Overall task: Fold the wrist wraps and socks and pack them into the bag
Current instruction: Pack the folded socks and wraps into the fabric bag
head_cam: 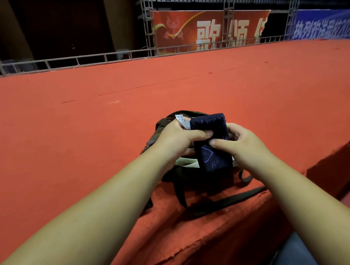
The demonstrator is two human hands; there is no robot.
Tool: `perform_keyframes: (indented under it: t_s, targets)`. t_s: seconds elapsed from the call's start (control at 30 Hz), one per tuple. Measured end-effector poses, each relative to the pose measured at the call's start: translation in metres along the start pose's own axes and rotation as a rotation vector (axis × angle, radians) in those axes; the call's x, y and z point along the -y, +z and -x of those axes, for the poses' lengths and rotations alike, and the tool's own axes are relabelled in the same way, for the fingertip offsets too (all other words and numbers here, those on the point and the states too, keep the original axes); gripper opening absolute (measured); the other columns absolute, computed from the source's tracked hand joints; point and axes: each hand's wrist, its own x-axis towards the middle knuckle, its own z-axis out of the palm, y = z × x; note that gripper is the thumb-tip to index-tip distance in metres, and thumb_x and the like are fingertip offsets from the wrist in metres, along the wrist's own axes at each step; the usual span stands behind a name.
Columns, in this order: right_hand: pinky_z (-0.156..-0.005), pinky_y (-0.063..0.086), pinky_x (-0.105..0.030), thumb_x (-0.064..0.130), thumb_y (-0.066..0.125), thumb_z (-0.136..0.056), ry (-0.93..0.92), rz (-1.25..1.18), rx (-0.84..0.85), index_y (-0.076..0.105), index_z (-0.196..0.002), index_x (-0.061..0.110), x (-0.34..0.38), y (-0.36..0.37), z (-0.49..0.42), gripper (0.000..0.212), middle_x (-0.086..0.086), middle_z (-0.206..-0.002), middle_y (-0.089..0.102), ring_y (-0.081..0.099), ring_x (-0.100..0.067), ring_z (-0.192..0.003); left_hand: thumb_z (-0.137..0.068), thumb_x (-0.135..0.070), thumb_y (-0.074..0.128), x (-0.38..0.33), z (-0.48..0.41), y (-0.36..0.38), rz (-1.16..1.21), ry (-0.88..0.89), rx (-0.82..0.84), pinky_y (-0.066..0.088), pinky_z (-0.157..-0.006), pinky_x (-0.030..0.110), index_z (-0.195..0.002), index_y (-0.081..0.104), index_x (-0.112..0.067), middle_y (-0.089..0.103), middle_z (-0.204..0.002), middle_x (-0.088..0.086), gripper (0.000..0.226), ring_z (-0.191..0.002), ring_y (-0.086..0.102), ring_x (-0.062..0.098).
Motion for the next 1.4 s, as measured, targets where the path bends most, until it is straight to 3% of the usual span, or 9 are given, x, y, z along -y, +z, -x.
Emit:
perform_keyframes:
  t_s: [0.3,0.37,0.47,0.57,0.7,0.87,1.03,1.2,1.4]
  targets:
    - [-0.103,0.057,-0.043,0.011,0.083,-0.087,0.063,-0.082,-0.061,0.077,-0.115,0.026,-0.014,-0.021,-0.001,0.032,-0.006,-0.112,0.08,0.076,-0.022,-0.107,-0.097,-0.029,0.077,0.0,-0.016,0.007,-0.216,0.046,0.104,0.061,-0.09,0.031,-0.117,0.078,-0.026,0.081,-0.111,-0.006,0.02,-0.103,0.076,0.008]
    - [-0.1,0.056,-0.042,0.011,0.082,-0.086,0.082,-0.083,-0.109,0.076,-0.115,0.021,-0.018,-0.027,-0.001,0.031,-0.007,-0.111,0.08,0.076,-0.019,-0.102,-0.098,-0.039,0.076,-0.002,-0.022,0.006,-0.301,0.08,0.065,0.061,-0.084,0.026,-0.112,0.077,-0.027,0.08,-0.107,-0.01,0.02,-0.097,0.075,0.003]
    - [-0.093,0.058,-0.044,0.021,0.085,-0.081,0.118,-0.073,-0.252,0.076,-0.109,0.019,-0.028,-0.039,-0.007,0.029,-0.011,-0.111,0.079,0.076,-0.023,-0.099,-0.1,-0.055,0.066,0.004,-0.039,-0.002,-0.476,0.125,-0.085,0.057,-0.091,0.03,-0.11,0.074,-0.031,0.077,-0.108,-0.016,0.026,-0.101,0.071,0.003]
    - [-0.09,0.058,-0.049,0.036,0.085,-0.067,0.164,-0.146,-0.307,0.077,-0.104,0.013,-0.039,-0.052,-0.012,0.045,-0.016,-0.109,0.079,0.076,-0.029,-0.095,-0.107,-0.034,0.057,0.012,-0.059,-0.01,-0.663,0.163,-0.096,0.054,-0.089,0.03,-0.11,0.074,-0.032,0.074,-0.108,-0.017,0.017,-0.102,0.068,0.005]
    - [-0.076,0.056,-0.041,0.02,0.072,-0.092,0.205,-0.371,-0.309,0.073,-0.105,0.01,-0.047,-0.057,-0.021,0.017,-0.012,-0.094,0.077,0.072,-0.03,-0.083,-0.109,-0.024,0.052,0.033,-0.075,-0.009,-0.941,0.149,-0.053,0.052,-0.082,0.032,-0.118,0.075,-0.028,0.073,-0.113,-0.007,0.025,-0.096,0.067,0.013]
    - [-0.081,0.057,-0.034,0.024,0.062,-0.098,0.262,-0.571,-0.166,0.076,-0.107,0.015,-0.044,-0.043,-0.031,0.02,-0.006,-0.098,0.078,0.074,-0.021,-0.085,-0.107,-0.02,0.045,0.048,-0.087,0.0,-1.217,0.15,0.045,0.053,-0.096,0.042,-0.134,0.066,-0.028,0.072,-0.128,-0.002,0.035,-0.116,0.064,0.025]
    - [-0.082,0.058,-0.036,0.023,0.059,-0.097,0.362,-0.468,-0.061,0.074,-0.106,0.011,-0.043,-0.03,-0.05,0.021,-0.011,-0.095,0.077,0.074,-0.024,-0.08,-0.102,-0.017,0.048,0.051,-0.09,0.0,-1.283,0.084,0.096,0.057,-0.083,0.049,-0.128,0.063,-0.02,0.07,-0.101,0.002,0.03,-0.095,0.066,0.028]
    - [-0.085,0.053,-0.04,0.029,0.07,-0.082,0.372,-0.292,-0.128,0.078,-0.096,0.014,-0.039,-0.033,-0.075,0.022,-0.014,-0.096,0.075,0.07,-0.029,-0.083,-0.093,-0.017,0.062,0.06,-0.091,-0.007,-1.144,0.061,0.088,0.056,-0.095,0.043,-0.131,0.063,-0.029,0.075,-0.114,-0.008,0.04,-0.108,0.067,0.018]
    - [-0.075,0.049,-0.036,0.032,0.071,-0.084,0.268,0.107,-0.178,0.077,-0.085,0.016,-0.029,-0.035,-0.101,0.017,0.0,-0.078,0.073,0.065,-0.021,-0.074,-0.09,-0.018,0.068,0.062,-0.09,-0.004,-1.055,0.066,0.035,0.06,-0.085,0.043,-0.145,0.033,-0.035,0.072,-0.098,-0.017,0.067,-0.093,0.069,0.009]
